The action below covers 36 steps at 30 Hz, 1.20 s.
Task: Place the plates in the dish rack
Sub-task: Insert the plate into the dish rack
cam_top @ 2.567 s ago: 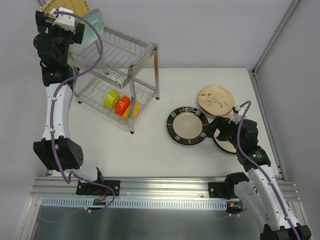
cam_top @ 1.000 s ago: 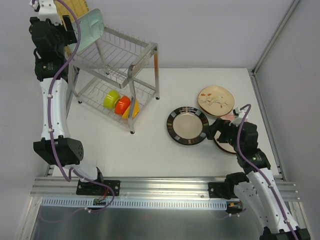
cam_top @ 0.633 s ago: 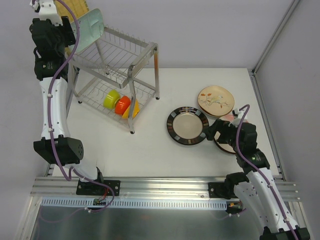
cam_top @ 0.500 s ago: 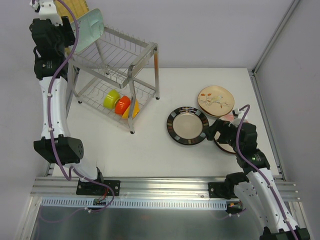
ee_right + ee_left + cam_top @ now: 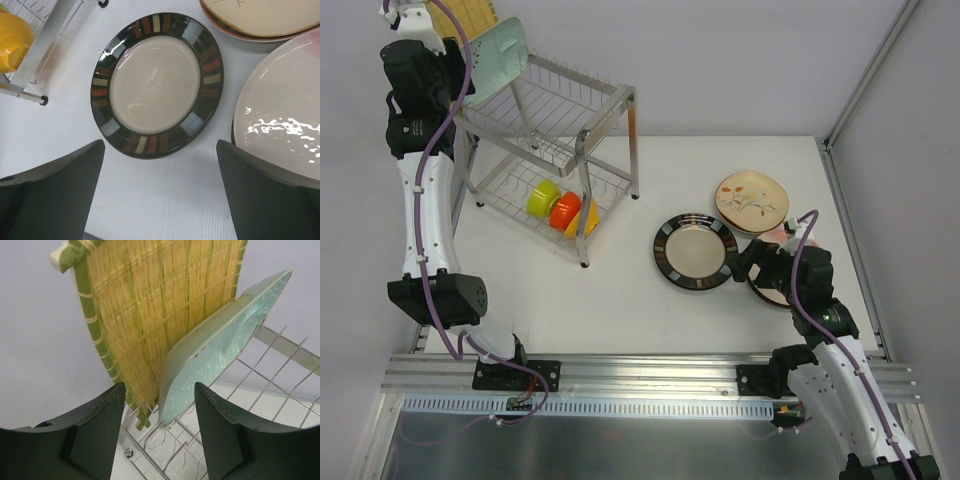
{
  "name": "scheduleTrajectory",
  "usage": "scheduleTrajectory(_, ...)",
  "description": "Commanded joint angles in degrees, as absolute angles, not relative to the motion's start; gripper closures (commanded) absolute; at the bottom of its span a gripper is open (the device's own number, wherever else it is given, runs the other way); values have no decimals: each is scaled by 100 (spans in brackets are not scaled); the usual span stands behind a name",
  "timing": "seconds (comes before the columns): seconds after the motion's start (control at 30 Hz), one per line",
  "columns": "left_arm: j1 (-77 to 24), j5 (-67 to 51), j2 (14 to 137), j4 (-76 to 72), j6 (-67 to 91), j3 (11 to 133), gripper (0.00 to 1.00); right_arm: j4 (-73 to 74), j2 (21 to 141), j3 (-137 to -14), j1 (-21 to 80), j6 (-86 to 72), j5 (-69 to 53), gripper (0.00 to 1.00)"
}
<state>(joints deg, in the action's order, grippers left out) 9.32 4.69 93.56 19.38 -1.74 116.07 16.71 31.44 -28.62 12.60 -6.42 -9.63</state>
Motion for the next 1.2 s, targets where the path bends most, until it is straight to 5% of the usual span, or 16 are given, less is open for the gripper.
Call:
scheduleTrajectory(0.0,914,527,9334,2013,-17,11848,42,1468,3076,-2856,1292,-563,-923,0)
scheduleTrajectory(0.23,914,721,9413,2074,-18,11918,59,1442,3059,-2821,1292,-571,-923,0)
scheduleTrajectory(1.17,896,791,9642,2048,-211,12208,99,1424,3067,-2804,1301,-571,-888,0)
